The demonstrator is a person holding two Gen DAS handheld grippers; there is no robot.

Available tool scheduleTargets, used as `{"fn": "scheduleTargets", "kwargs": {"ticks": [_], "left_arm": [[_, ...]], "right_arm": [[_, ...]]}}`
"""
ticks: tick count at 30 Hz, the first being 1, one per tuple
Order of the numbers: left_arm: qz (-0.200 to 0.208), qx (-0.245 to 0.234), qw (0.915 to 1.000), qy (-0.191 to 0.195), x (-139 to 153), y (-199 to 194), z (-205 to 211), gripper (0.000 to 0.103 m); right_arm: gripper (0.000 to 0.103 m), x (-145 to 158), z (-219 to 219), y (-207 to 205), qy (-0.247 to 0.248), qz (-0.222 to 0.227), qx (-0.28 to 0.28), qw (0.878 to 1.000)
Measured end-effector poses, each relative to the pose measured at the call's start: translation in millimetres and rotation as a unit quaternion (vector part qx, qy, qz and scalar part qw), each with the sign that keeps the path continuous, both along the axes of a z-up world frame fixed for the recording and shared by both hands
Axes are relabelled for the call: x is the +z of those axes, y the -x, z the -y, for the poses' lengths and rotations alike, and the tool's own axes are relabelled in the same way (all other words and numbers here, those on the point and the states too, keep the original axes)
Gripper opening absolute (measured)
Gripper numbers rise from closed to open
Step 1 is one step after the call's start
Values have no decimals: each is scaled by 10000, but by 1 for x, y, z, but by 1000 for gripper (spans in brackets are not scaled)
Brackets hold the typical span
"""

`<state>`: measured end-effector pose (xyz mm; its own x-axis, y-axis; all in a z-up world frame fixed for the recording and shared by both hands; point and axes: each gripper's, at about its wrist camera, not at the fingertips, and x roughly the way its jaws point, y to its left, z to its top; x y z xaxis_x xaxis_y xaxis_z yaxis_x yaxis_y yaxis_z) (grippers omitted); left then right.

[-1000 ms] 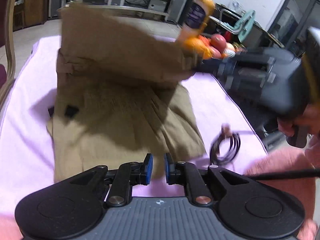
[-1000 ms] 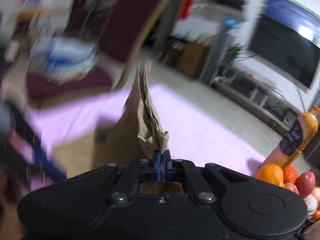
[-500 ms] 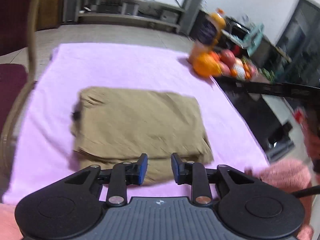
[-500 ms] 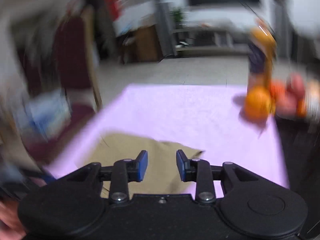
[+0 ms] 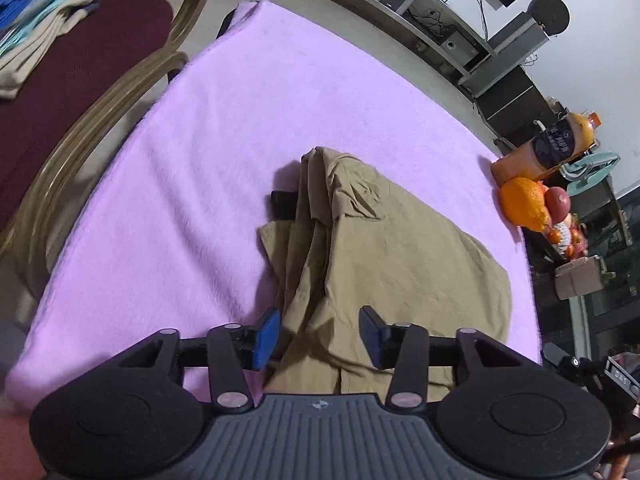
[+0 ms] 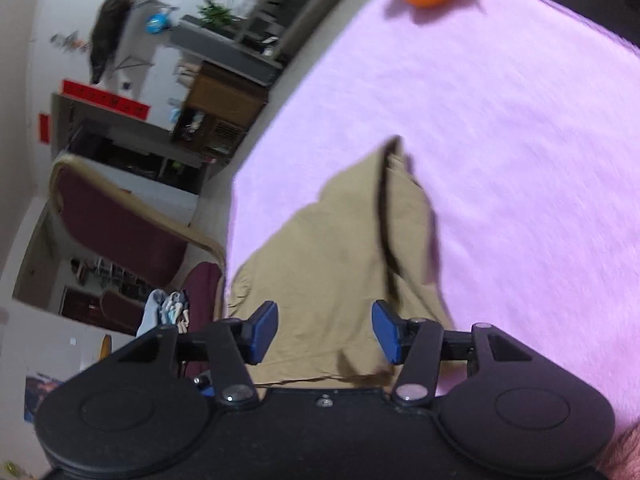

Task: Fold clothes

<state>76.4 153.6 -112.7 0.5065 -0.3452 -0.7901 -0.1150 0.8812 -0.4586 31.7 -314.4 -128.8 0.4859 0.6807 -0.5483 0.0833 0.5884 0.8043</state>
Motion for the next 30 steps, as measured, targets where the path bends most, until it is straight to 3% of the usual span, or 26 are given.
{"fn": "scheduleTargets", "kwargs": {"ticks": [5,7,13,14,17,20,23,28,30], "left_arm": [[-140,-76,9997,195,-13,-5,-2,48],[-89,-163,9998,79,-13,-10,1,48],[1,-213,9994,-279,-17,-17,10,26],[81,-220,9989,-395,-15,-15,13,12],[438,-246,9965,-671,-2,-8,20,8],[578,-353,9963,-524,4,-6,21,10],[271,-369,9988,-148,-6,-10,17,28],[62,-421,9991,87,-14,-19,23,30],[100,-439,9989,109,-12,-20,27,6]], "right_arm": [[52,-5,-2,-1,156,-44,1,9999],[52,-9,-6,-2,227,-152,19,9996],[52,-9,-15,-9,420,-106,128,9990],[52,-9,-16,-8,461,-74,129,9988],[52,-7,-16,-8,567,4,118,9983],[52,-9,-13,-9,535,-8,75,9985],[52,-10,-12,-9,477,-22,70,9988],[52,-12,-10,-9,407,-42,74,9991],[52,-11,-9,-8,368,-16,62,9993]]}}
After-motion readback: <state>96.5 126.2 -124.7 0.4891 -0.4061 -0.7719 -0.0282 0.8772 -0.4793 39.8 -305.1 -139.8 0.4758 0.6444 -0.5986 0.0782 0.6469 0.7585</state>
